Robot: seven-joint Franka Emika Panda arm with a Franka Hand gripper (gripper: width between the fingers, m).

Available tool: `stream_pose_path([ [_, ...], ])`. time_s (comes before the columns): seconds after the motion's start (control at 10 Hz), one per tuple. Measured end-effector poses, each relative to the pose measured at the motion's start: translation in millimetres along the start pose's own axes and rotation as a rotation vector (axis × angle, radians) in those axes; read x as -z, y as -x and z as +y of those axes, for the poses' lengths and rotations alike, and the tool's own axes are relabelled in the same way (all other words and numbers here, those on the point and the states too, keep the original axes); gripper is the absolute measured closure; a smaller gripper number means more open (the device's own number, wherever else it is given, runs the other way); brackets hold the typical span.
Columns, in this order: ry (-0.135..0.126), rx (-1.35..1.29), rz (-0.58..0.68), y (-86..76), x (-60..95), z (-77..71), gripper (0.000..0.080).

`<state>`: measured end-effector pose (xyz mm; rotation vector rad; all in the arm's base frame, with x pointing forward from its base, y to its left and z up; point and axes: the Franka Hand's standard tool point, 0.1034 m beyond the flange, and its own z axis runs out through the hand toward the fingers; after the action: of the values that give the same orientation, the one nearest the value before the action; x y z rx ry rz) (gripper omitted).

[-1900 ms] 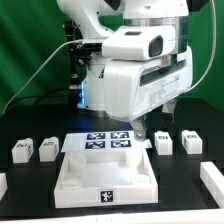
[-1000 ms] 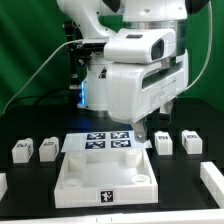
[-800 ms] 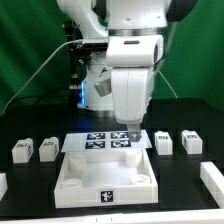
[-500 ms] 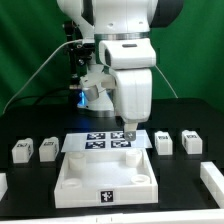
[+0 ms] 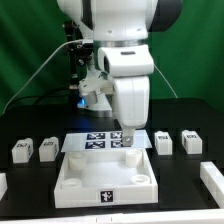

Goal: Assemble one leg

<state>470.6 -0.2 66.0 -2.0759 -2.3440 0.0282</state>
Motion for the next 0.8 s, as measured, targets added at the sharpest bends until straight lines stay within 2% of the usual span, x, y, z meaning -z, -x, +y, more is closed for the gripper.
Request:
stream_pose_path([
  [0.1,-0.025,-0.015,0.006,4.8,-13.8,-23.2,0.0150],
  [0.3,-0.041,-0.036,0.019,12.3,-35.9,-36.6,0.0150],
  [0.5,-0.062,-0.047,0.028,13.5,-51.7,-36.0,0.0150],
  [0.8,-0.066,-0.084,0.031,12.2,-58.3,-29.8,0.0150],
])
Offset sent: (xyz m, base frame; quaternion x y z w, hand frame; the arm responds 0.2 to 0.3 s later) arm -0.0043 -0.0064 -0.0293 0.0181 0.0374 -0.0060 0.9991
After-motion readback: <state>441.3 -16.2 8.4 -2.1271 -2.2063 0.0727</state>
